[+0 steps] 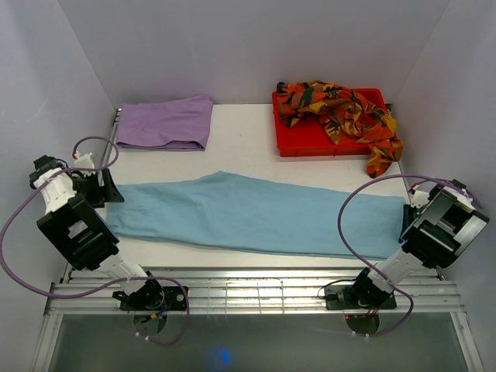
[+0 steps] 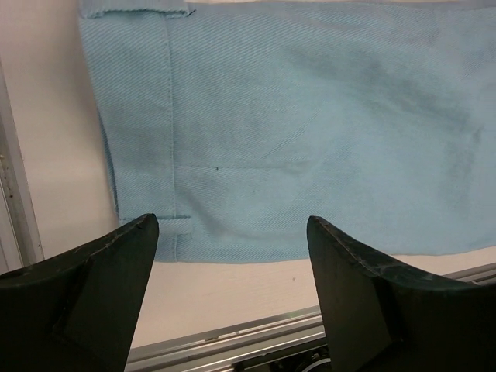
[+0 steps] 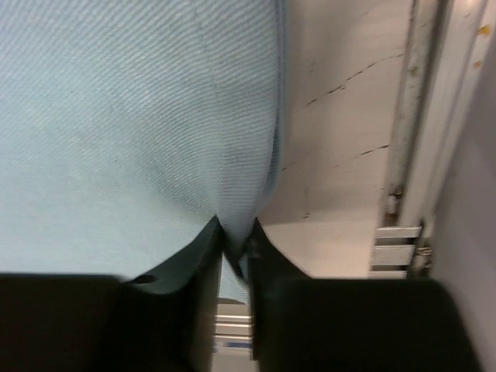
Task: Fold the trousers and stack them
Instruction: Fold the trousers
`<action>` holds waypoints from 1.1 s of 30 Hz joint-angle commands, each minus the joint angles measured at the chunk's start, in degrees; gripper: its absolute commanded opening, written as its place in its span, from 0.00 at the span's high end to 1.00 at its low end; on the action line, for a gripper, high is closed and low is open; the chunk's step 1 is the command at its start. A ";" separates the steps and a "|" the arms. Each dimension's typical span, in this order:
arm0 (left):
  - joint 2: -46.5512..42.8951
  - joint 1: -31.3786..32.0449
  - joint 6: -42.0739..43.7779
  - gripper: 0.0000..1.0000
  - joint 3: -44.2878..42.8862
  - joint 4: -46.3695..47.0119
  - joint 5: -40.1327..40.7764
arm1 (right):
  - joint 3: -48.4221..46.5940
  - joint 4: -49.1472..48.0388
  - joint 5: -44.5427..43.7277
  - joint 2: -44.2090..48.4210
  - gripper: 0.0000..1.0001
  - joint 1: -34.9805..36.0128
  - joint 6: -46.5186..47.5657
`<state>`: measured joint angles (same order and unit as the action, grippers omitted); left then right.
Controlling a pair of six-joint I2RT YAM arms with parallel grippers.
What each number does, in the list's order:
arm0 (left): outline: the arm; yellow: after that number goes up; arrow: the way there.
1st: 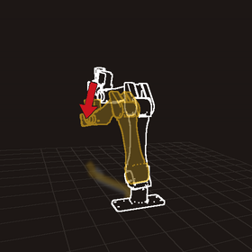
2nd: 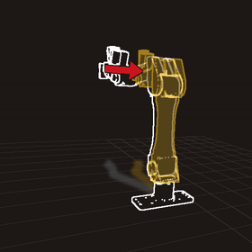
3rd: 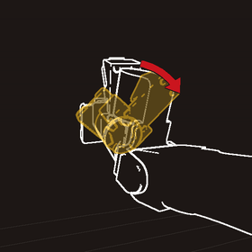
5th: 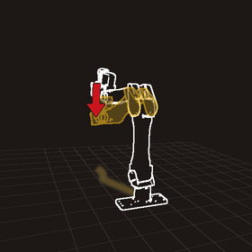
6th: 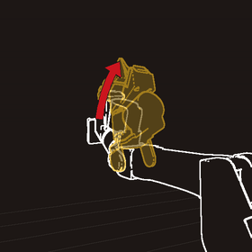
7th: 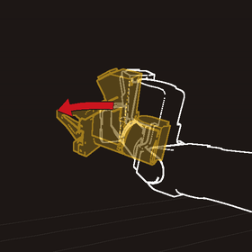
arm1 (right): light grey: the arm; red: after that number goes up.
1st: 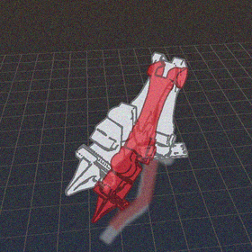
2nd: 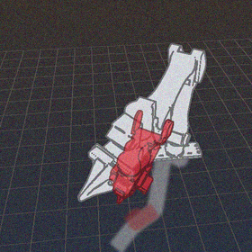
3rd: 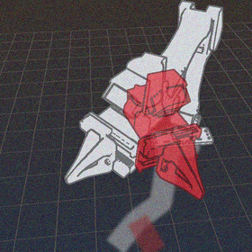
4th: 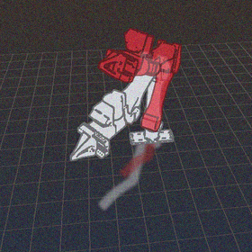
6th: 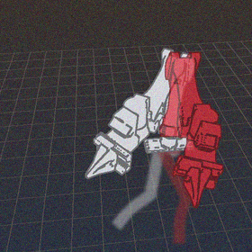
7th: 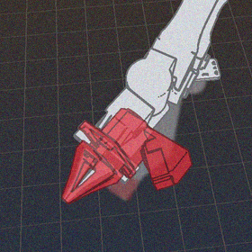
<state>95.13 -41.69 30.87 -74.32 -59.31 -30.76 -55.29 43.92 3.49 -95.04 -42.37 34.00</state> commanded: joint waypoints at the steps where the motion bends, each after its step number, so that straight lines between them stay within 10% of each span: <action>1: -3.46 1.00 -0.99 0.12 -1.08 1.47 -2.90 | 0.55 1.86 6.51 -2.60 0.88 -0.26 -1.83; 20: -3.20 5.39 -5.82 0.02 -2.23 4.47 -1.32 | -19.42 20.58 21.80 8.12 0.92 0.70 5.56; 33: -5.40 9.00 -7.40 0.02 3.57 4.30 3.34 | -13.89 6.46 39.05 16.12 0.92 37.15 -16.57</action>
<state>93.36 -32.88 24.36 -72.23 -55.05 -28.25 -71.11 57.78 36.49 -80.16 -10.96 27.70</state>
